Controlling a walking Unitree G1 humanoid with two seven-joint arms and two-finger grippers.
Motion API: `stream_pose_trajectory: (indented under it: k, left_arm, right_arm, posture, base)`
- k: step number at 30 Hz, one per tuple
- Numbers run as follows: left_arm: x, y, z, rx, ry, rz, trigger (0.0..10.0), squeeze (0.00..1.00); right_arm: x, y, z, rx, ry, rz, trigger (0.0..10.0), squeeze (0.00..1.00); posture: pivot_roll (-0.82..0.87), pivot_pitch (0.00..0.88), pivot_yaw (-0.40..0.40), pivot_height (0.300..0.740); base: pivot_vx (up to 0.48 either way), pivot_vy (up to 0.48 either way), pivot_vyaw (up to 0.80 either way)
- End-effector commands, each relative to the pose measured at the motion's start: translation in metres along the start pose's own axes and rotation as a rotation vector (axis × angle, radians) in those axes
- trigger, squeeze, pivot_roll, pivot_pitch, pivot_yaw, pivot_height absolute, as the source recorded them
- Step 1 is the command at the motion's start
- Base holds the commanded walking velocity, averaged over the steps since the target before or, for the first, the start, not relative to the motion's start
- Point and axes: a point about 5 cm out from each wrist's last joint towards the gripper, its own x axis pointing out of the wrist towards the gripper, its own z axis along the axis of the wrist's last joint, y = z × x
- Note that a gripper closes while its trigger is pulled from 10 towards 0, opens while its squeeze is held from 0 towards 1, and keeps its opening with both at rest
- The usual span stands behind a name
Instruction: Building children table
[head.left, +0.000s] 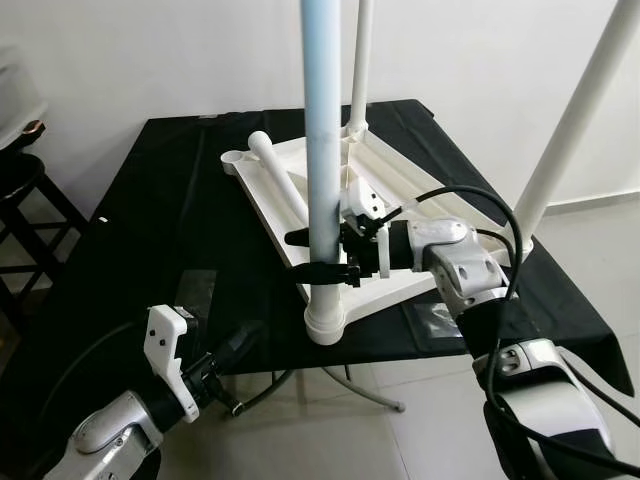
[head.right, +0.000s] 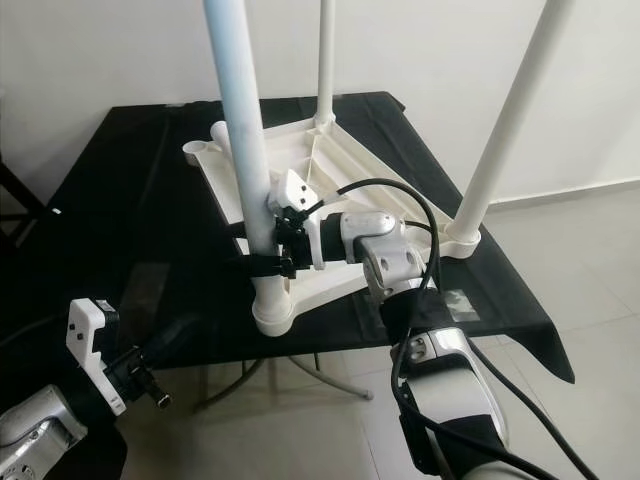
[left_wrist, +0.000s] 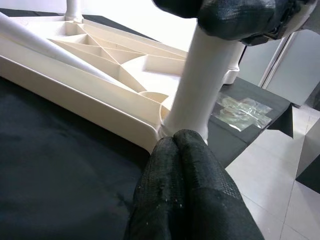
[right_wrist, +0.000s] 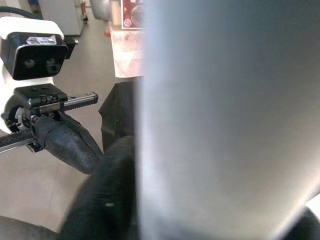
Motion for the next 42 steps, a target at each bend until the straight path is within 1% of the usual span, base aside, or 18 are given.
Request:
stream_pose_trajectory:
  k: [1,7,9,13,14,17,18,19,21,29,30,32,33,34,35,38,41,42]
  left_arm:
    - [-0.002,-0.001,0.001,0.008,0.004,0.005,10.0,0.00]
    - [-0.002,-0.001,0.002,0.008,0.006,0.002,10.0,0.00]
    - [-0.002,0.000,0.002,0.009,0.006,0.002,10.0,0.00]
    - [-0.002,0.000,0.002,0.010,0.006,0.002,10.0,0.00]
    - [-0.002,0.001,0.002,0.012,0.006,0.005,10.0,0.00]
    - [-0.002,0.001,0.002,0.012,0.006,0.005,10.0,0.00]
    - [-0.003,0.002,0.003,0.013,0.005,0.007,10.0,0.00]
    - [-0.003,0.002,0.003,0.013,0.005,0.007,10.0,0.00]
    - [-0.003,0.004,0.002,0.015,0.008,0.006,10.0,0.00]
    - [-0.002,0.005,0.002,0.016,0.007,0.009,10.0,0.00]
    - [-0.002,0.006,0.002,0.018,0.003,0.014,10.0,0.00]
    - [-0.002,0.006,0.003,0.020,0.001,0.017,10.0,0.00]
    - [-0.002,0.006,0.003,0.020,-0.001,0.019,10.0,0.00]
    - [-0.002,0.005,0.003,0.020,0.000,0.018,10.0,0.00]
    - [-0.002,0.005,0.003,0.020,0.000,0.018,10.0,0.00]
    - [-0.001,0.004,0.003,0.017,0.001,0.013,10.0,0.00]
    - [0.000,0.003,0.002,0.013,0.002,0.010,10.0,0.00]
    - [0.000,0.002,0.001,0.012,0.001,0.008,10.0,0.00]
  right_arm:
    - [0.007,0.005,0.003,-0.028,-0.023,0.074,0.0,0.00]
    - [-0.002,0.002,-0.003,-0.014,-0.051,0.015,0.0,0.00]
    - [-0.010,-0.003,-0.012,-0.014,-0.040,-0.144,0.0,0.00]
    - [-0.013,-0.004,-0.015,-0.014,-0.033,-0.201,0.0,0.00]
    - [-0.013,-0.001,-0.026,0.026,-0.013,-0.368,0.0,0.00]
    - [-0.013,-0.001,-0.026,0.026,-0.013,-0.368,0.0,0.00]
    - [-0.004,0.009,-0.046,0.132,0.050,-0.732,0.0,0.00]
    - [-0.004,0.009,-0.046,0.132,0.050,-0.732,0.0,0.00]
    - [0.013,0.048,-0.062,0.213,0.133,-0.978,0.0,0.00]
    - [0.026,0.047,-0.055,0.204,0.128,-0.921,0.0,0.00]
    - [0.028,0.044,-0.053,0.199,0.125,-0.915,4.4,0.00]
    - [0.029,0.042,-0.051,0.196,0.122,-0.913,4.4,0.00]
    - [0.030,0.039,-0.048,0.194,0.105,-0.886,10.0,0.00]
    - [0.030,0.035,-0.044,0.204,0.072,-0.842,10.0,1.00]
    - [0.030,0.035,-0.044,0.204,0.072,-0.842,10.0,1.00]
    - [0.030,0.031,-0.023,0.139,-0.022,-0.615,10.0,1.00]
    - [0.017,0.029,-0.013,0.070,-0.059,-0.422,10.0,1.00]
    - [0.010,0.028,-0.012,0.014,-0.034,-0.313,10.0,0.89]
  posture:
    - [0.01,0.068,0.039,0.740]
    - [0.03,0.074,0.042,0.740]
    - [0.04,0.072,0.036,0.740]
    - [0.04,0.072,0.036,0.740]
    - [0.04,0.075,0.026,0.740]
    - [0.04,0.075,0.026,0.740]
    - [0.02,0.082,0.037,0.740]
    - [0.02,0.082,0.037,0.740]
    - [0.02,0.075,0.038,0.740]
    - [0.03,0.071,0.028,0.740]
    - [0.03,0.074,0.031,0.740]
    - [0.03,0.074,0.031,0.740]
    - [0.03,0.072,0.037,0.740]
    - [0.03,0.072,0.038,0.740]
    - [0.03,0.072,0.038,0.740]
    - [0.03,0.073,0.038,0.740]
    - [0.04,0.071,0.034,0.740]
    - [0.04,0.070,0.027,0.740]
  base:
    - [0.000,0.000,0.00]
    - [0.000,0.000,0.00]
    - [0.000,0.000,0.00]
    - [0.000,0.000,0.00]
    - [0.000,0.000,0.00]
    - [0.000,0.000,0.00]
    - [0.000,0.000,0.00]
    - [0.000,0.000,0.00]
    - [0.000,0.000,0.00]
    - [0.000,0.000,0.00]
    - [0.000,0.000,0.00]
    - [0.000,0.000,0.00]
    - [0.000,0.000,0.00]
    - [0.000,0.000,0.00]
    - [0.000,0.000,0.00]
    - [0.000,0.000,0.00]
    - [0.000,0.000,0.00]
    - [0.000,0.000,0.00]
